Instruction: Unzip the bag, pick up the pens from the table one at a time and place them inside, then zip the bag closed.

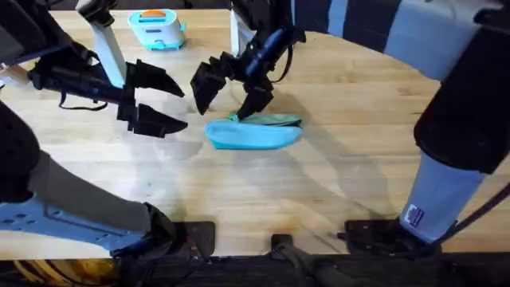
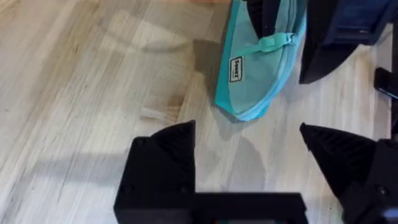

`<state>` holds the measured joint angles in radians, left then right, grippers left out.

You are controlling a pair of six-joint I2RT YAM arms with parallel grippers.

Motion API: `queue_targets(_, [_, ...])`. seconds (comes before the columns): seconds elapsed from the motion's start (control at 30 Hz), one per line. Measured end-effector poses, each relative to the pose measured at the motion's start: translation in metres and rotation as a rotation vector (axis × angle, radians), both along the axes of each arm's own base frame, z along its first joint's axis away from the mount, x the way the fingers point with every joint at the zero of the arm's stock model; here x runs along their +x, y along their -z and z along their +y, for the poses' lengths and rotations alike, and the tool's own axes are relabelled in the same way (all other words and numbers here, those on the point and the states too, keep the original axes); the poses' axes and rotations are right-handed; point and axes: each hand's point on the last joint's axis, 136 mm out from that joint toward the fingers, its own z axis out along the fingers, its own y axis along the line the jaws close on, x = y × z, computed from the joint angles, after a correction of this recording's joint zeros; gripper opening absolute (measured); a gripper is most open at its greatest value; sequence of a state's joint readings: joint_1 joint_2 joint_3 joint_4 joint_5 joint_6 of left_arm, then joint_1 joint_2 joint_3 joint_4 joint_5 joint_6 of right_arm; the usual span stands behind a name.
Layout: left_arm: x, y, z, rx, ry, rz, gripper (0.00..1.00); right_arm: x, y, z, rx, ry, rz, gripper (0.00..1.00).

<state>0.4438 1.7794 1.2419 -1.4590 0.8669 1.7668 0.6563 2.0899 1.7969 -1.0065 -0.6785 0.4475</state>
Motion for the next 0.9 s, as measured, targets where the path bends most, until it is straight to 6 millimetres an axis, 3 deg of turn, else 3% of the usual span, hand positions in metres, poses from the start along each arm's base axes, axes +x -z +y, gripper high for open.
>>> queue_targets(0.17, [0.0,0.0,0.0,0.0,0.0,0.0,0.995,-0.0009,0.0003,-0.0008,-0.007,0.007,0.01,0.69])
queue_targets(0.5, [-0.0012,-0.0006,-0.0006,-0.003,0.0,0.007,0.995,-0.0049,0.0012,-0.004,-0.025,0.013,0.034,0.426])
queue_targets(0.9, [-0.0034,-0.0018,-0.0016,-0.01,0.0,0.02,0.994,-0.0099,0.0026,-0.0086,-0.036,-0.019,0.033,0.2])
